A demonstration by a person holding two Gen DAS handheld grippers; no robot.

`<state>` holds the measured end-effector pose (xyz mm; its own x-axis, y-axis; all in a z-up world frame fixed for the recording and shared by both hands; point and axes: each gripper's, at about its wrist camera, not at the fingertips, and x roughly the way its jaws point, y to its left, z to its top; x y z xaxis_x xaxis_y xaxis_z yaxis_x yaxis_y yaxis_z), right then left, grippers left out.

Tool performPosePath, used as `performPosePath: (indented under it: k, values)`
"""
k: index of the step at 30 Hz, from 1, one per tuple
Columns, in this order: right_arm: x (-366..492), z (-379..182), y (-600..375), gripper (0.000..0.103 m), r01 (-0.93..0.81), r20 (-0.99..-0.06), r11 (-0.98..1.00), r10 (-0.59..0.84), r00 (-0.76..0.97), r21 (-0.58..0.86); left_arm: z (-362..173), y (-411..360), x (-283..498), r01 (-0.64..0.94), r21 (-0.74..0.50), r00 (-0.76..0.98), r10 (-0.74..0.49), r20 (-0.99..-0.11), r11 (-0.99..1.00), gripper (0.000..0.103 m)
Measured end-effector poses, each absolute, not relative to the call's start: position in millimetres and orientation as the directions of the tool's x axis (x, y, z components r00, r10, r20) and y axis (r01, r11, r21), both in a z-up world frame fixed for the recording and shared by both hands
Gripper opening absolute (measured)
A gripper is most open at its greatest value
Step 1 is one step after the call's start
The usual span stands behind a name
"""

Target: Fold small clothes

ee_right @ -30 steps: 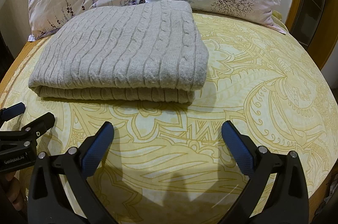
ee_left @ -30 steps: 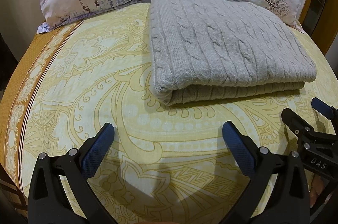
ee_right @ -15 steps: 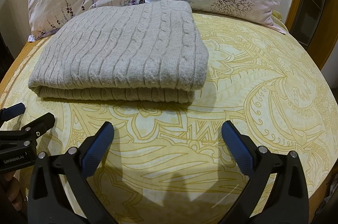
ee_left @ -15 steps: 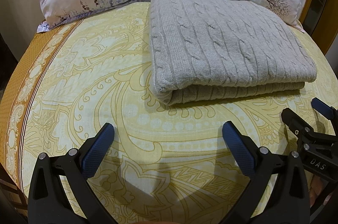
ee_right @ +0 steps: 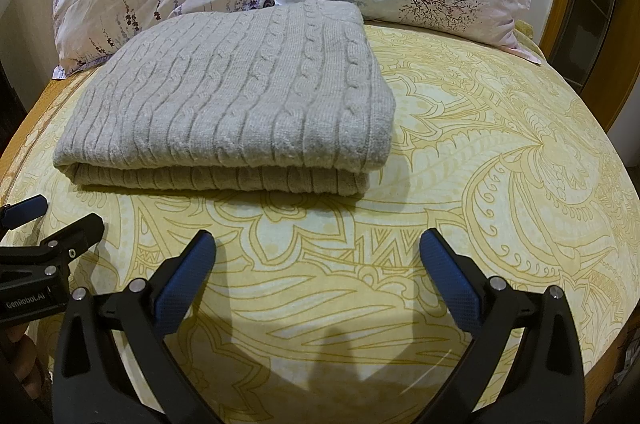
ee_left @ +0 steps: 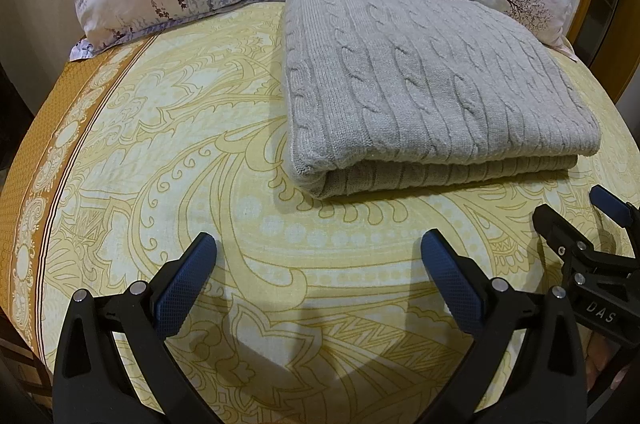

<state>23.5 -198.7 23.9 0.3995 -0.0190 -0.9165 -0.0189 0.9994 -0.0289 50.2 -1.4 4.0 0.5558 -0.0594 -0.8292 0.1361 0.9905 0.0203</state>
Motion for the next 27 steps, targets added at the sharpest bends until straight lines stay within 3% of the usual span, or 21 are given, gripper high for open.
performPosePath:
  k: [27]
  values:
    - [23.7,24.1,-198.8,0.101,-0.019,-0.916,0.999,-0.019,0.400,-0.029,3.0,-0.9,51.8,0.142,0.021,0.545,-0.060,-0.837,0.990,0.102]
